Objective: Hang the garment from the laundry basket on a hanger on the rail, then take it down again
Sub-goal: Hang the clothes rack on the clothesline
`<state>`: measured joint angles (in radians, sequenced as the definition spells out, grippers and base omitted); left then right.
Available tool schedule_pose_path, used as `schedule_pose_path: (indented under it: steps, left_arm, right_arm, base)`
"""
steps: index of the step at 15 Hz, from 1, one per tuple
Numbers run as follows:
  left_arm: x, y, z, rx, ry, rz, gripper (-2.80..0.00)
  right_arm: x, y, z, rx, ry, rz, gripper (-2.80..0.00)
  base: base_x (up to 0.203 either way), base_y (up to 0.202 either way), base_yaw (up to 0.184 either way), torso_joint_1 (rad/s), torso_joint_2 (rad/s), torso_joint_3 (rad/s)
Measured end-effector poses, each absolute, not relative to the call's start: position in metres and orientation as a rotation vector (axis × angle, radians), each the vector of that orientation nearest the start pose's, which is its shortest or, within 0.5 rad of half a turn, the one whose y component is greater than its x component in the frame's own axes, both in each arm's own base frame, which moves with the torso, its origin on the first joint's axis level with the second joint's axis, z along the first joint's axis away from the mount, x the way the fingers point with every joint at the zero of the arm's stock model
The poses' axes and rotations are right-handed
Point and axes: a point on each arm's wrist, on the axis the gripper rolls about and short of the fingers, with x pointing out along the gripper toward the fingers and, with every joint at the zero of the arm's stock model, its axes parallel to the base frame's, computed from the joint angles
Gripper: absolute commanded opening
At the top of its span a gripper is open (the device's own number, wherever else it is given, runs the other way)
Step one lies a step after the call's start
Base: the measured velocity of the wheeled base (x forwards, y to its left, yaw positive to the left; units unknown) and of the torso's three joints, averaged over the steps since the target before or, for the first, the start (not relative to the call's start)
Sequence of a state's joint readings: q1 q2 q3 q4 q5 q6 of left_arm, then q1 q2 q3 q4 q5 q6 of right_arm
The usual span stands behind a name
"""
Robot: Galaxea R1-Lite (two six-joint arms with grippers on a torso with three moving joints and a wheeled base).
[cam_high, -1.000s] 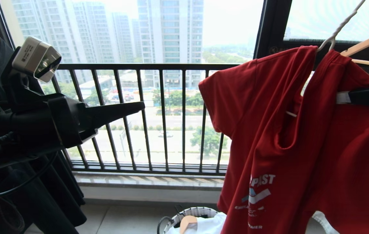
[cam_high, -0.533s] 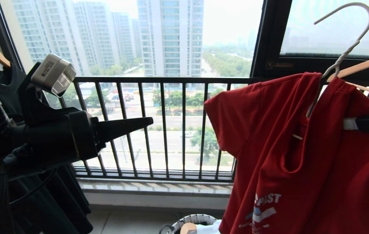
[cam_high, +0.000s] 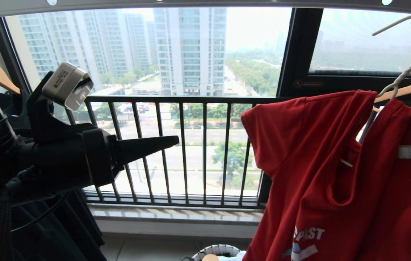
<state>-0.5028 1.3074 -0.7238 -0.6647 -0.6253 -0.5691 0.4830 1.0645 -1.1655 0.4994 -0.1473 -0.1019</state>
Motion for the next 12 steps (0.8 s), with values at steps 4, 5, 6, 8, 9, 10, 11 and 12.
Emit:
schedule_pose_path:
  steps: [4, 5, 6, 8, 9, 10, 11, 12]
  left_arm:
    - [0.1759, -0.1116, 0.2637, -0.498, 0.237, -1.116, -2.80]
    - [0.1762, -0.1116, 0.2635, -0.496, 0.236, -1.115, -2.80]
    - [0.1764, -0.1117, 0.2632, -0.485, 0.230, -1.115, -2.80]
    - [0.1766, -0.1118, 0.2608, -0.445, 0.217, -1.112, -2.80]
    - [0.1765, -0.1118, 0.2590, -0.437, 0.222, -1.109, -2.80]
    - [0.1762, -0.1117, 0.2572, -0.434, 0.237, -1.106, -2.80]
    - [0.1758, -0.1115, 0.2555, -0.426, 0.253, -1.102, -2.80]
    - [0.1754, -0.1114, 0.2545, -0.410, 0.255, -1.101, -2.80]
  right_arm:
    - [0.1015, 0.0490, 0.3136, -0.227, 0.365, 0.333, -2.80]
    - [0.1009, 0.0485, 0.3135, -0.229, 0.364, 0.324, -2.80]
    - [0.1000, 0.0480, 0.3137, -0.229, 0.362, 0.322, -2.80]
    - [0.0979, 0.0469, 0.3134, -0.228, 0.358, 0.321, -2.80]
    - [0.0970, 0.0464, 0.3132, -0.228, 0.357, 0.320, -2.80]
    - [0.0963, 0.0460, 0.3125, -0.228, 0.358, 0.320, -2.80]
    - [0.0956, 0.0456, 0.3121, -0.228, 0.357, 0.320, -2.80]
    - [0.0949, 0.0452, 0.3114, -0.228, 0.358, 0.320, -2.80]
  base:
    - [0.000, 0.000, 0.000, 0.159, -0.32, -0.173]
    - [0.000, 0.000, 0.000, 0.154, -0.32, -0.169]
    - [0.000, 0.000, 0.000, 0.148, -0.31, -0.159]
    - [0.000, 0.000, 0.000, 0.158, -0.32, -0.167]
    - [0.000, 0.000, 0.000, 0.145, -0.30, -0.159]
    - [0.000, 0.000, 0.000, 0.154, -0.32, -0.156]
    - [0.000, 0.000, 0.000, 0.163, -0.34, -0.173]
    - [0.000, 0.000, 0.000, 0.152, -0.29, -0.158]
